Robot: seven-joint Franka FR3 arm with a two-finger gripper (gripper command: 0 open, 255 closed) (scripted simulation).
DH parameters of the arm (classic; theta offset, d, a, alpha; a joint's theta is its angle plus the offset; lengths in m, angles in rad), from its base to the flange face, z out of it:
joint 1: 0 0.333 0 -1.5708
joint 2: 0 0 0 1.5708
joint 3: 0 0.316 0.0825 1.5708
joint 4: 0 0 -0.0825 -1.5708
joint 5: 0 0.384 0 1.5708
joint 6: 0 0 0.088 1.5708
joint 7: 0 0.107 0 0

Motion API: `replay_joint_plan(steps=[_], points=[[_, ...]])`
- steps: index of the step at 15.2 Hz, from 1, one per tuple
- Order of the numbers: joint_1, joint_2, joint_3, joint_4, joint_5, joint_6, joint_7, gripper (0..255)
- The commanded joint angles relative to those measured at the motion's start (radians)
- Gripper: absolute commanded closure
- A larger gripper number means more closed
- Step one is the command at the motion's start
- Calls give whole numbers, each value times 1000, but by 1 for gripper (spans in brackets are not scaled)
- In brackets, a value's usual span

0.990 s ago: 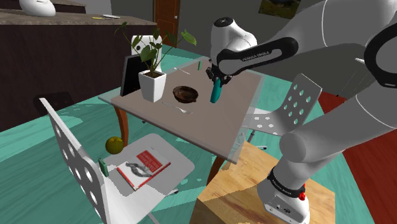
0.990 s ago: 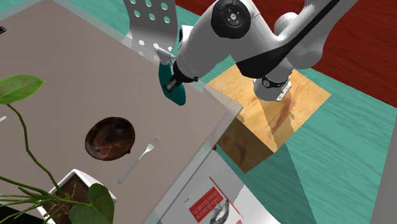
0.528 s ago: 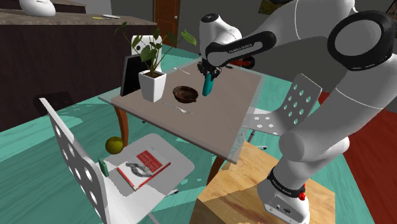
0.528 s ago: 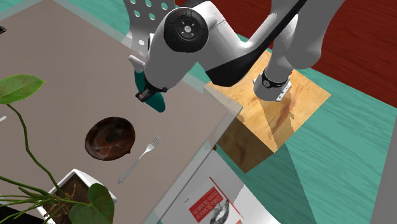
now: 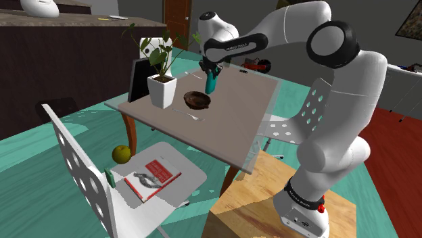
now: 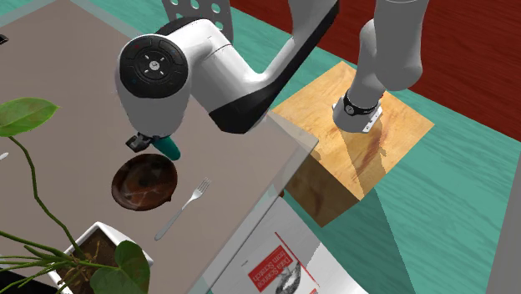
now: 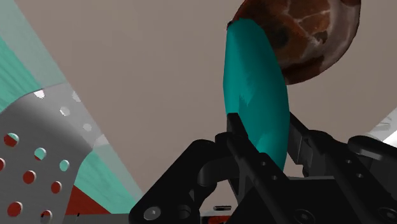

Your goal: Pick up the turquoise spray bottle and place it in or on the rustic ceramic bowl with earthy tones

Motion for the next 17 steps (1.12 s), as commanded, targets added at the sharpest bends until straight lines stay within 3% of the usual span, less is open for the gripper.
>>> replay_joint_plan(steps=[1,8,17], points=[[26,92,-7,126,-29,-44,-12,255],[169,452,-56,680,-98,-219,-117,255],[149,455,-65,569,-116,-124,-56,255]])
